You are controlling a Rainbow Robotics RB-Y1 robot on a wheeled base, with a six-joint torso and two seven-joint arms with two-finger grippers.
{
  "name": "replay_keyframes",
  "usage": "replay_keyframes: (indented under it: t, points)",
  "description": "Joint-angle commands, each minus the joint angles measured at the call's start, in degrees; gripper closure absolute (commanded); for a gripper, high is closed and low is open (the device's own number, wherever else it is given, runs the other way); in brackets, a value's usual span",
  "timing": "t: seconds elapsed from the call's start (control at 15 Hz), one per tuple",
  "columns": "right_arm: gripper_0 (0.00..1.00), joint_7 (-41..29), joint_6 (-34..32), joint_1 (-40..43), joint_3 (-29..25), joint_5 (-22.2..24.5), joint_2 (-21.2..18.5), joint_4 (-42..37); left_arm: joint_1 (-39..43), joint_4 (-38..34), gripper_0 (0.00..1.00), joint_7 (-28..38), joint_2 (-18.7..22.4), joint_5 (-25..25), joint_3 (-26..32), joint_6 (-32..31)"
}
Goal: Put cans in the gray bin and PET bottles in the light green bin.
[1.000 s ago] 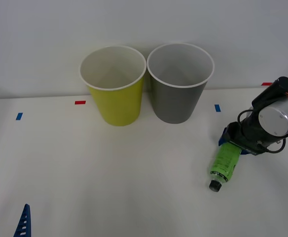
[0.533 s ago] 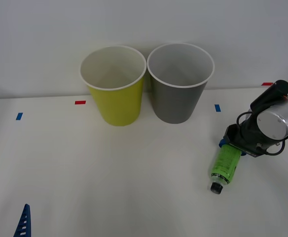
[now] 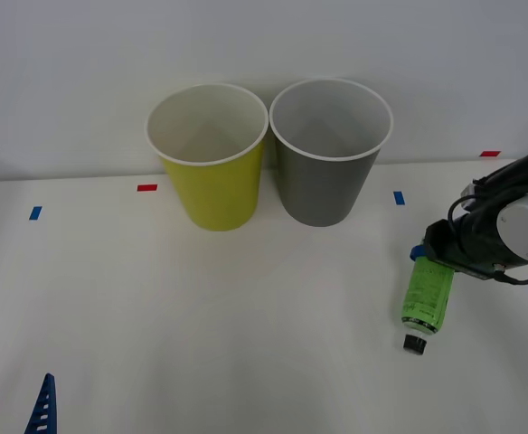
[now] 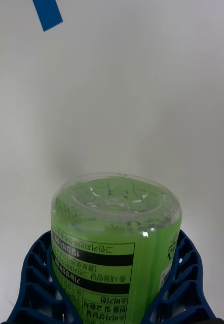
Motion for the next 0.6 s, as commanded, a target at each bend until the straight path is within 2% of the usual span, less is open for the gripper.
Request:
replay_keyframes:
  t: [0.07, 0.33, 0.6]
  points:
    - [1.0, 8.34, 4.69, 5.07, -8.1, 4.86, 4.3, -7.52, 0.0, 0.0, 0.0, 0.0, 0.0, 0.0, 0.0, 0.0]
    - [1.0, 20.03, 4.87, 8.94, -14.95, 11.18, 11.06, -14.9, 0.0, 0.0, 0.0, 0.0, 0.0, 0.0, 0.0, 0.0]
    - [1.0, 28.91, 4.96, 11.31, -17.85, 14.88, 15.11, -21.93, 0.0, 0.0, 0.0, 0.0, 0.0, 0.0, 0.0, 0.0]
